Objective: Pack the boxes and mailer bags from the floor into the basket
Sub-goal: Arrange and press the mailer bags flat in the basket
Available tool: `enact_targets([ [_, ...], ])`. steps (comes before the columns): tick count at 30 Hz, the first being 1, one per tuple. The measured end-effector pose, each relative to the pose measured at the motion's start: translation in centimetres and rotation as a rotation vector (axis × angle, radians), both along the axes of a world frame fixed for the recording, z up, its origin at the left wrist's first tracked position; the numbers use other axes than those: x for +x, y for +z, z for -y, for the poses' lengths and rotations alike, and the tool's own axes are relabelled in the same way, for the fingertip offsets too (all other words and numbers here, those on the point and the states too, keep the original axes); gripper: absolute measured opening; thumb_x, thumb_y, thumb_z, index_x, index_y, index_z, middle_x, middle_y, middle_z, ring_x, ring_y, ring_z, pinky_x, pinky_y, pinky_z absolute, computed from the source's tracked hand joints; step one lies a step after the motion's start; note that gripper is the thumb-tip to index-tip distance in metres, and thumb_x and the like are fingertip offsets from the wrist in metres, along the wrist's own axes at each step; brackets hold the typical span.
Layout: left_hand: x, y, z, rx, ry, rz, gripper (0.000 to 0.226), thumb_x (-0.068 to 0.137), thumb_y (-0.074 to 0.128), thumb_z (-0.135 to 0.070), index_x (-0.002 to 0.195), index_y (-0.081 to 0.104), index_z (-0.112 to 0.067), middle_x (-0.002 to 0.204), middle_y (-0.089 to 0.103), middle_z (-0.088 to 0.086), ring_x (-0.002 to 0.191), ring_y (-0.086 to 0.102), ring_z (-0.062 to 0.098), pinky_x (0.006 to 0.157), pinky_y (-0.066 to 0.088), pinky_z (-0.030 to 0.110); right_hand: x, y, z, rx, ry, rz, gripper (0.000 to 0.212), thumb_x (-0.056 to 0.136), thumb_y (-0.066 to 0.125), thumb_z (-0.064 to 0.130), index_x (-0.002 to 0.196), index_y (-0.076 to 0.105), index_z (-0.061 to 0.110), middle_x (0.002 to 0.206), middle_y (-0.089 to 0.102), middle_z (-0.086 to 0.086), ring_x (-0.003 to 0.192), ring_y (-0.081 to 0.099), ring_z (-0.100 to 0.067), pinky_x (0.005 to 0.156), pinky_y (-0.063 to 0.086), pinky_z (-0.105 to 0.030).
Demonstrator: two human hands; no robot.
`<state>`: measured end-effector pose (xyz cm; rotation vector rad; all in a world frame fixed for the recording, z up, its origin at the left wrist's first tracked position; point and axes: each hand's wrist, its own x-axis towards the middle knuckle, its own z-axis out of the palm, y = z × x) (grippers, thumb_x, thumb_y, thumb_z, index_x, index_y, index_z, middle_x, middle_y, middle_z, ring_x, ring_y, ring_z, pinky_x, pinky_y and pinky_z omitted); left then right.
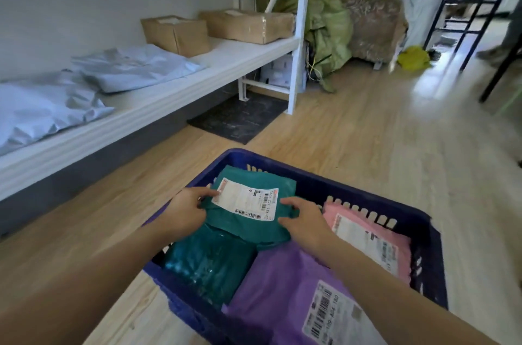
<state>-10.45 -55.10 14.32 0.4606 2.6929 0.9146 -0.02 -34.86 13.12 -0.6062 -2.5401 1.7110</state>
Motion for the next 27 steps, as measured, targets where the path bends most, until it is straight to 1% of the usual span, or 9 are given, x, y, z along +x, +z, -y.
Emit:
enact_targets([
  [1, -0.6, -0.6, -0.6, -0.025, -0.012, -0.018, 0.052, 0.085, 0.043, 0.007, 0.128, 0.057, -0.019, 0.124, 0.059, 0.01, 0.07, 0.059, 0.016, 0.051, 0.047, 0.017, -0.4, -0.7, -0.4, -0.002, -0.022, 0.009, 0.039, 0.089, 0.057, -0.003, 0.127, 0.055, 0.007, 0.12, 0.057, -0.003, 0.097, 0.054, -0.013, 0.088, 0.049, -0.024],
  [3, -1.9, -1.9, -1.3, -0.029, -0.024, -0.023, 0.054, 0.082, 0.043, 0.009, 0.126, 0.058, -0.018, 0.129, 0.057, 0.008, 0.069, 0.06, 0.014, 0.052, 0.052, 0.023, -1.2, -1.7, -0.6, -0.01, -0.054, 0.021, 0.04, 0.089, 0.056, -0.004, 0.128, 0.054, 0.007, 0.123, 0.057, -0.007, 0.095, 0.055, -0.014, 0.09, 0.05, -0.026],
  [5, -3.4, -3.1, -1.6, -0.017, -0.02, -0.035, 0.054, 0.078, 0.044, 0.011, 0.122, 0.06, -0.016, 0.128, 0.057, 0.004, 0.086, 0.066, 0.023, 0.07, 0.058, 0.039, -2.2, -2.5, -0.5, 0.003, -0.056, 0.028, 0.039, 0.089, 0.056, -0.004, 0.127, 0.055, 0.006, 0.114, 0.058, -0.003, 0.093, 0.054, -0.012, 0.089, 0.048, -0.025],
  [8, -4.6, -4.7, -1.9, -0.089, -0.003, -0.121, 0.052, 0.078, 0.044, 0.012, 0.12, 0.062, -0.012, 0.129, 0.055, -0.001, 0.113, 0.057, 0.025, 0.09, 0.05, 0.034, -3.6, -3.2, 0.2, 0.048, -0.056, 0.021, 0.036, 0.089, 0.055, -0.004, 0.124, 0.059, 0.003, 0.102, 0.056, 0.001, 0.095, 0.052, -0.011, 0.091, 0.045, -0.023],
  [13, -5.9, -6.8, -1.9, -0.199, -0.015, -0.23, 0.05, 0.082, 0.051, 0.003, 0.129, 0.057, -0.013, 0.145, 0.042, 0.004, 0.13, 0.042, 0.023, 0.105, 0.039, 0.032, -5.0, -3.9, 1.3, 0.128, 0.0, 0.044, 0.041, 0.089, 0.054, -0.002, 0.129, 0.056, 0.007, 0.125, 0.06, -0.007, 0.103, 0.056, -0.014, 0.095, 0.043, -0.02],
  [15, -5.9, -7.2, -2.4, -0.261, -0.108, -0.338, 0.05, 0.086, 0.048, -0.004, 0.134, 0.051, -0.015, 0.151, 0.033, 0.0, 0.137, 0.03, 0.022, 0.111, 0.033, 0.034, -5.1, -4.5, 1.3, 0.298, 0.028, 0.043, 0.043, 0.089, 0.058, 0.008, 0.131, 0.054, 0.013, 0.134, 0.05, -0.005, 0.115, 0.052, -0.017, 0.098, 0.037, -0.019],
  [19, -5.8, -7.4, -4.2, -0.376, -0.327, -0.545, 0.05, 0.092, 0.034, -0.029, 0.141, 0.041, -0.019, 0.16, 0.009, 0.0, 0.148, 0.0, 0.019, 0.12, -0.003, 0.037, -5.0, -5.6, 0.6, 0.713, 0.003, -0.07, 0.048, 0.087, 0.063, 0.027, 0.132, 0.05, 0.016, 0.153, 0.022, -0.002, 0.14, 0.027, -0.018, 0.112, 0.03, -0.03],
  [23, -6.7, -9.1, -5.5, -0.447, -0.484, -0.363, 0.059, 0.096, 0.015, -0.057, 0.15, 0.006, -0.036, 0.16, -0.007, -0.003, 0.148, -0.004, 0.021, 0.119, -0.003, 0.042, -5.8, -6.8, 0.4, 0.795, 0.194, 0.072, 0.065, 0.094, 0.047, 0.045, 0.151, 0.021, 0.026, 0.161, 0.003, -0.002, 0.147, 0.01, -0.02, 0.118, 0.017, -0.036],
  [27, -7.9, -11.0, -5.3, -0.502, -0.525, -0.224, 0.07, 0.077, 0.0, -0.078, 0.141, -0.014, -0.053, 0.159, -0.014, -0.002, 0.147, -0.009, 0.027, 0.118, -0.005, 0.046, -6.5, -7.7, 0.4, 0.735, 0.266, 0.304, 0.068, 0.096, 0.033, 0.056, 0.151, 0.0, 0.035, 0.161, -0.01, -0.001, 0.148, 0.001, -0.021, 0.12, 0.009, -0.039],
])
